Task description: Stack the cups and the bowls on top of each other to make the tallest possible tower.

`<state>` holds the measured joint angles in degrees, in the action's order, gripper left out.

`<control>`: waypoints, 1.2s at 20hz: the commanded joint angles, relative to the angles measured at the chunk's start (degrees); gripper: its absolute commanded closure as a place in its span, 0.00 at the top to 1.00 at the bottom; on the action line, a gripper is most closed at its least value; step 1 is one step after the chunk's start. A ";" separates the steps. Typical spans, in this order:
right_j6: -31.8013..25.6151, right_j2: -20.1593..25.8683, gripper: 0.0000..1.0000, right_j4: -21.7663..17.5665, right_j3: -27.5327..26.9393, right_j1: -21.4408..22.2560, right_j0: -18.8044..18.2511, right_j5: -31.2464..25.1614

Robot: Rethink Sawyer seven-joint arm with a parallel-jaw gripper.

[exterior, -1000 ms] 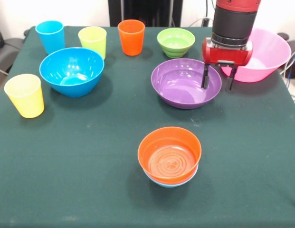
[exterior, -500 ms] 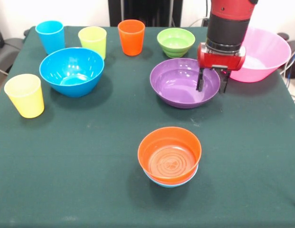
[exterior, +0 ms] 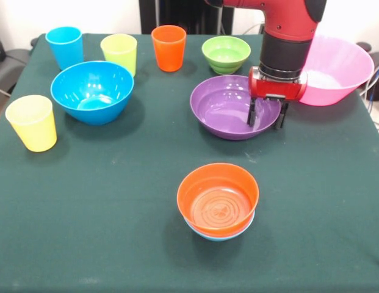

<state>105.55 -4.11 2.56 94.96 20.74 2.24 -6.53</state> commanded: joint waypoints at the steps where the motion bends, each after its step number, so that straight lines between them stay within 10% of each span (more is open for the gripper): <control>1: 8.26 2.95 1.00 0.74 -3.30 -4.96 -0.22 1.95; 24: 7.15 3.44 1.00 -0.54 -2.52 -3.12 -0.65 2.08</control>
<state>105.55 -4.15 2.55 94.94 20.75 2.26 -6.45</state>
